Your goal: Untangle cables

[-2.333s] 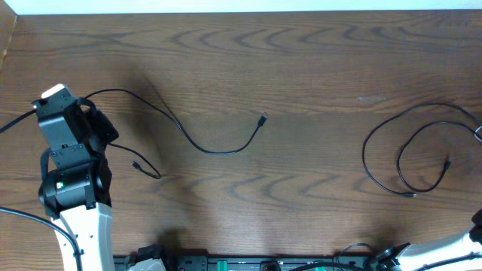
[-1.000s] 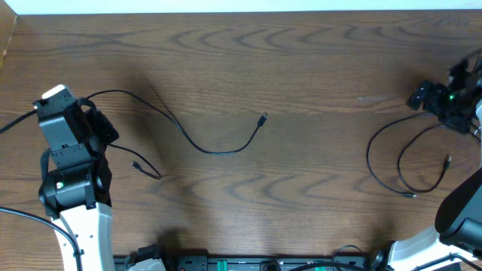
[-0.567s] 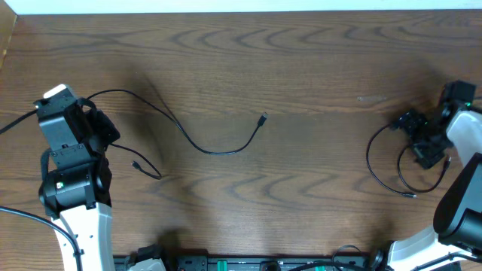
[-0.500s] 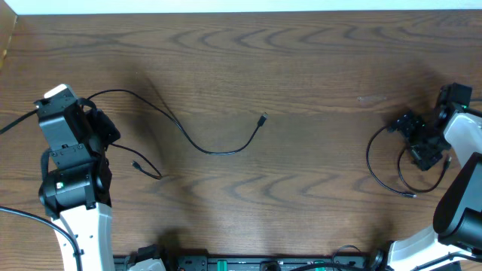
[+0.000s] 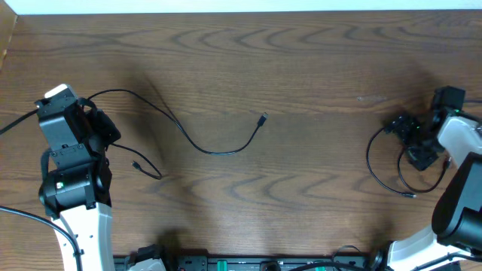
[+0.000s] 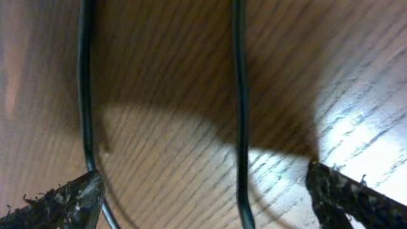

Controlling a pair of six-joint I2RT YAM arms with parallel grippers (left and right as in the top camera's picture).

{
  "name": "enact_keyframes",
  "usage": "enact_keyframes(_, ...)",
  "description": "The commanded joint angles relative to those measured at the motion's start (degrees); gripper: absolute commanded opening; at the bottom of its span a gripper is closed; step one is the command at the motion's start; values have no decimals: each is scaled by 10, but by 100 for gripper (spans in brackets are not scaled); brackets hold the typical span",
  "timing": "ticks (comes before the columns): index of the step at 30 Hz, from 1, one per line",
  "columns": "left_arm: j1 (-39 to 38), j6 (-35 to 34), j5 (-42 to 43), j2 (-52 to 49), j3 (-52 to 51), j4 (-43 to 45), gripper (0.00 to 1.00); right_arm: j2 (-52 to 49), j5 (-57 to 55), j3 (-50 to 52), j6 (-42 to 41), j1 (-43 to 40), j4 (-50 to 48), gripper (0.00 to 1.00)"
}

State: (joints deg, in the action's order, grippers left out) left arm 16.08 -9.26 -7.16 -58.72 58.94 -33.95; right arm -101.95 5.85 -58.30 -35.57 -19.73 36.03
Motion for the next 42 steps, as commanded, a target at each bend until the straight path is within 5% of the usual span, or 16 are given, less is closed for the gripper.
enact_keyframes(1, 2, -9, 5, 0, 2, 1, 8, 4, 6, 31, -8, 21, -32, 99)
enact_keyframes(24, 2, -9, 5, 0, 2, 1, 8, 4, 1, 52, -62, 112, -94, 99)
enact_keyframes(31, 2, -9, 5, 0, 2, -1, 7, 4, 0, 52, -88, 111, -100, 52)
enact_keyframes(40, 2, -9, 5, 0, 2, -2, 8, 4, -15, 52, -88, 111, -99, 46)
enact_keyframes(42, 2, -9, 5, 0, 2, -3, 8, 4, -15, 52, -88, 111, -99, 35)
